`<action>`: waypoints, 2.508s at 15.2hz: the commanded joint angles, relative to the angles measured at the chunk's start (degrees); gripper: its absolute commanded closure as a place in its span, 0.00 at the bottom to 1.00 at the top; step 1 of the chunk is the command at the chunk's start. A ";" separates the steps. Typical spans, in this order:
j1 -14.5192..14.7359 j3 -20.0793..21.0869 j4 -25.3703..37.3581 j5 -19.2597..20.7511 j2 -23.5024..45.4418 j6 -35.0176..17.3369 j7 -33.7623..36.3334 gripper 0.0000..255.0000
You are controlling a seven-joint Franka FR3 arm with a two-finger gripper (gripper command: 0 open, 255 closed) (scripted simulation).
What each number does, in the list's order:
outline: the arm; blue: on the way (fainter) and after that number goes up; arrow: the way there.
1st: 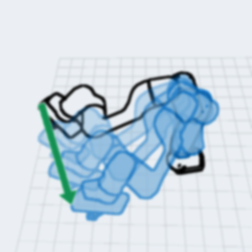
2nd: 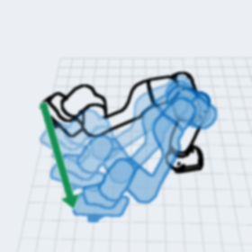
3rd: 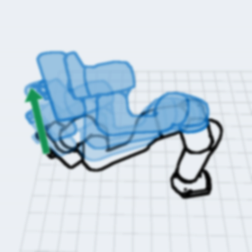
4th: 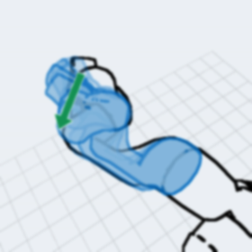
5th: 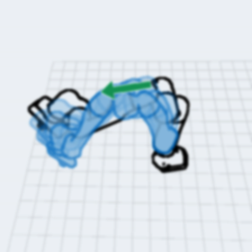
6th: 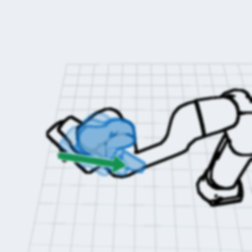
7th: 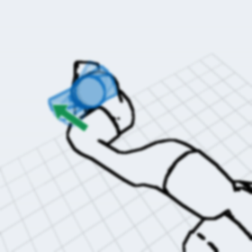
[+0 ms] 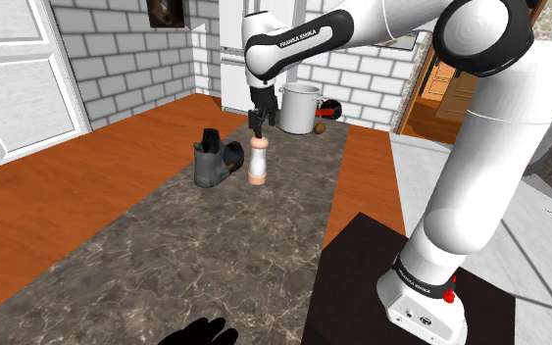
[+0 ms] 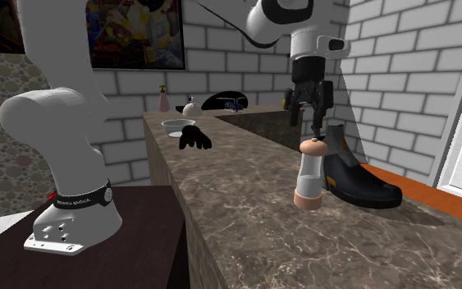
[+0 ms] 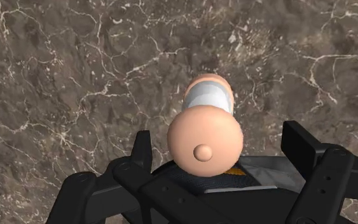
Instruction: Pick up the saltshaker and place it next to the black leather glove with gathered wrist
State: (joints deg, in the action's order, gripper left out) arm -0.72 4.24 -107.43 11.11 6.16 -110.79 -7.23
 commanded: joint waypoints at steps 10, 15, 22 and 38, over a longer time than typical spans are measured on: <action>0.19 -0.12 4.63 1.68 9.51 -5.36 0.58 0.00; 0.16 -0.15 4.38 1.73 9.65 -5.76 0.62 0.00; 0.17 -0.15 4.37 1.73 9.64 -5.75 0.63 1.00; 0.21 0.04 9.08 0.96 7.42 1.05 -0.78 1.00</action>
State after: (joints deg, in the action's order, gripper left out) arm -0.51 4.26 -98.87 12.15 13.87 -110.54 -7.85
